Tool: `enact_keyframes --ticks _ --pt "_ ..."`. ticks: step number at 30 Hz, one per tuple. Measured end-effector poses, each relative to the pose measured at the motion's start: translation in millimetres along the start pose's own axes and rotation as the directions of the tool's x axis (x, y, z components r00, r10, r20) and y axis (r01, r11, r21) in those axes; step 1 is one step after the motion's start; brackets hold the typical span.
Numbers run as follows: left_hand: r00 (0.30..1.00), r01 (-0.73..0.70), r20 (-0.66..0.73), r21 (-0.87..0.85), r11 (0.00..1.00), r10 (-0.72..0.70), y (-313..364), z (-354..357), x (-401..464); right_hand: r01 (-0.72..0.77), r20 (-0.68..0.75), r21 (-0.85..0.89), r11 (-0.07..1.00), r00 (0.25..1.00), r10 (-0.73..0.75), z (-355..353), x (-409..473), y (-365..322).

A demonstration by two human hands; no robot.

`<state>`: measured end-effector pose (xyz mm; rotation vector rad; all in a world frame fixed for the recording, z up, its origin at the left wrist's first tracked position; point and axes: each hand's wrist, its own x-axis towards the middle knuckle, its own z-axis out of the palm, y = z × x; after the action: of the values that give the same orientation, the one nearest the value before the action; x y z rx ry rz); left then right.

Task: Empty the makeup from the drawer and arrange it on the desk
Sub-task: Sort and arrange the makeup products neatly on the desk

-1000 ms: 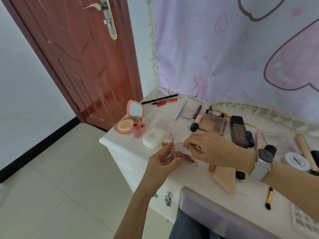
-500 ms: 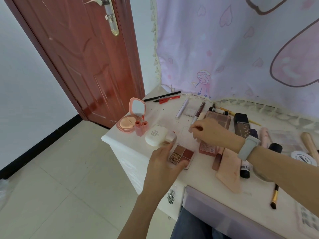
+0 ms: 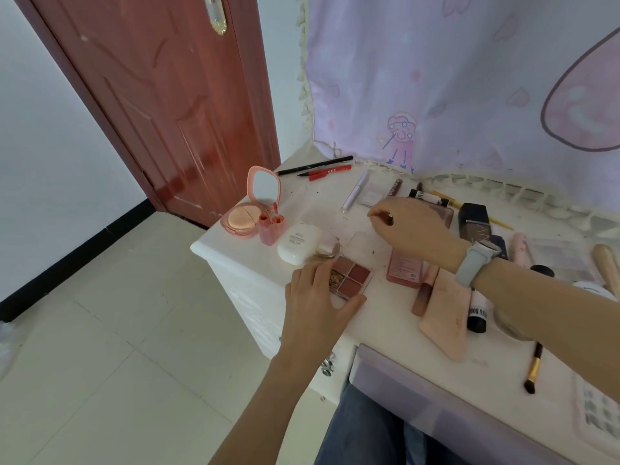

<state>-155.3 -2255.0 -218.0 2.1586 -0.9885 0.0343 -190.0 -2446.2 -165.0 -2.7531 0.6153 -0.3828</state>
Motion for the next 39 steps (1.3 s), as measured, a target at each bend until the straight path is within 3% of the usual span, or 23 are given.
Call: enact_keyframes --ticks 3,7,12,16,18,19,21,23,24,26,28,31,33,35,39 --pt "0.999 -0.012 -0.036 0.013 1.0 0.012 -0.7 3.0 -1.7 0.133 -0.024 -0.075 0.988 0.991 -0.135 3.1 16.5 1.8" --pt "0.999 -0.026 -0.031 0.019 0.999 0.027 -1.9 2.8 -3.7 0.305 0.145 -0.303 0.903 0.951 -0.273 7.5 54.2 3.4" --pt "0.999 0.011 -0.03 -0.057 0.998 -0.013 0.6 -5.9 -1.4 0.52 0.389 -0.575 0.632 0.853 -0.348 15.2 82.4 -1.8" --pt "0.994 0.022 -0.104 -0.103 0.994 -0.032 -4.7 -12.9 6.2 0.652 0.333 -0.624 0.43 0.72 -0.608 23.5 81.9 4.1" --pt "0.989 0.011 -0.147 -0.125 0.992 -0.03 -7.7 -16.1 10.8 0.636 0.244 -0.624 0.453 0.71 -0.661 19.7 83.8 8.7" --pt "0.986 0.008 -0.167 -0.131 0.991 -0.031 -9.1 -18.0 14.0 0.616 0.133 -0.608 0.5 0.701 -0.701 16.3 83.5 10.4" --pt "0.976 0.003 -0.215 -0.139 0.99 -0.033 -10.2 -22.0 21.9 0.541 -0.185 -0.479 0.691 0.707 -0.682 7.7 78.1 7.3" --pt "0.967 -0.017 -0.255 -0.15 0.989 -0.022 -7.6 -26.0 31.7 0.418 -0.469 -0.189 0.889 0.756 -0.456 -5.5 61.9 -1.9" --pt "0.964 -0.03 -0.265 -0.158 0.987 -0.013 -3.6 -28.0 36.4 0.354 -0.531 0.033 0.934 0.799 -0.284 -14.1 51.4 -7.1" --pt "0.962 -0.063 -0.272 -0.168 0.984 0.015 8.9 -29.7 45.2 0.209 -0.452 0.5 0.84 0.891 0.048 -32.6 30.7 -17.0" --pt "0.963 -0.109 -0.26 -0.128 0.986 0.073 25.3 -28.6 51.3 0.061 -0.259 0.774 0.63 0.938 0.229 -49.1 13.9 -20.4" --pt "0.972 -0.165 -0.182 -0.063 0.984 0.151 48.4 -22.5 55.7 -0.091 -0.048 0.922 0.377 0.938 0.343 -63.0 -7.8 -16.1" --pt "0.984 -0.17 -0.075 -0.08 0.982 0.164 63.4 -20.0 55.4 -0.134 0.029 0.954 0.266 0.931 0.364 -67.1 -19.7 -11.0" --pt "0.986 -0.164 0.008 -0.062 0.984 0.165 74.0 -15.4 54.6 -0.162 0.062 0.954 0.254 0.93 0.361 -72.7 -30.2 -4.2" --pt "0.957 -0.29 -0.014 0.011 0.957 0.29 85.6 -6.3 49.7 -0.192 0.057 0.895 0.403 0.944 0.325 -86.0 -48.6 8.0"
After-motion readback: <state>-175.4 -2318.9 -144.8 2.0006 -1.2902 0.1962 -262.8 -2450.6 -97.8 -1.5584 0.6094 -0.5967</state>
